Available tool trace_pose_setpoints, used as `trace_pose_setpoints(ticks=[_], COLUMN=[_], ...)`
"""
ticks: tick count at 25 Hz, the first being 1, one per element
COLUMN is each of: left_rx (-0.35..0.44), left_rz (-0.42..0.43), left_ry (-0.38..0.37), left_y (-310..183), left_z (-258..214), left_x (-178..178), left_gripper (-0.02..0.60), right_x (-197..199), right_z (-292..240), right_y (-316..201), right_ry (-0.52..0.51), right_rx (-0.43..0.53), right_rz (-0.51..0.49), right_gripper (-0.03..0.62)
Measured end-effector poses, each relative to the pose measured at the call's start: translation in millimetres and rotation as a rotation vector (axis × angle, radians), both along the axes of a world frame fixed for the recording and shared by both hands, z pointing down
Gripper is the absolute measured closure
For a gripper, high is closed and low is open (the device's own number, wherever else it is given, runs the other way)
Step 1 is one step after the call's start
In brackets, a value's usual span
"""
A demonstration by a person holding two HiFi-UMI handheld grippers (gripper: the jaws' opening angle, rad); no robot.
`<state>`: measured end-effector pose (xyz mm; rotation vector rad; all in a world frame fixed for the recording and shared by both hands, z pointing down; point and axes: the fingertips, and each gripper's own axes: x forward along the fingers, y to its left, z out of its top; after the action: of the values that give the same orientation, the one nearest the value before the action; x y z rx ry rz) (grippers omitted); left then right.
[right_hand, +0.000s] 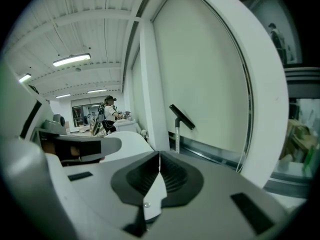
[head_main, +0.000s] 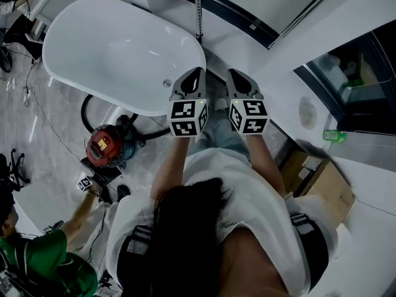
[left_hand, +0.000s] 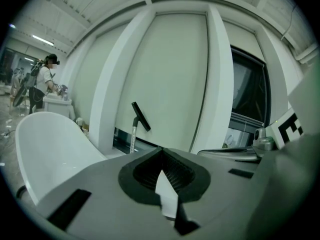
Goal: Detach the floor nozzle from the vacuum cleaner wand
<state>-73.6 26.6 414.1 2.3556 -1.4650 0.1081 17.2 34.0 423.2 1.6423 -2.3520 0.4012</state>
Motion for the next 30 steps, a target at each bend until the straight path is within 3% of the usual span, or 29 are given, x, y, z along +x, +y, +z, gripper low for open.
trace_pose_setpoints(ticks=[9,18,30], left_rx=[-0.007,0.01,-0.034], left_rz=[-0.046,-0.089,-0.165], left_ry=[-0.009,-0.029,-0.025], left_y=[-34.3,-111.1,-208.9], left_z=[10.5,22.7,30.0], left_x=[-6.6,15.6,23.5], left_gripper=[0.577,0.577,0.577], right_x=[0.4,19.3,28.6], right_z=[6.7,17.2,15.0], right_y=[-43.7,-130.4,-240.8], right_ry=[-0.004,0.0,0.013], right_rx=[0.006,0.028,0.019], right_rz=[-0.024,-0.08,-0.144], right_gripper=[0.579,0.577,0.577])
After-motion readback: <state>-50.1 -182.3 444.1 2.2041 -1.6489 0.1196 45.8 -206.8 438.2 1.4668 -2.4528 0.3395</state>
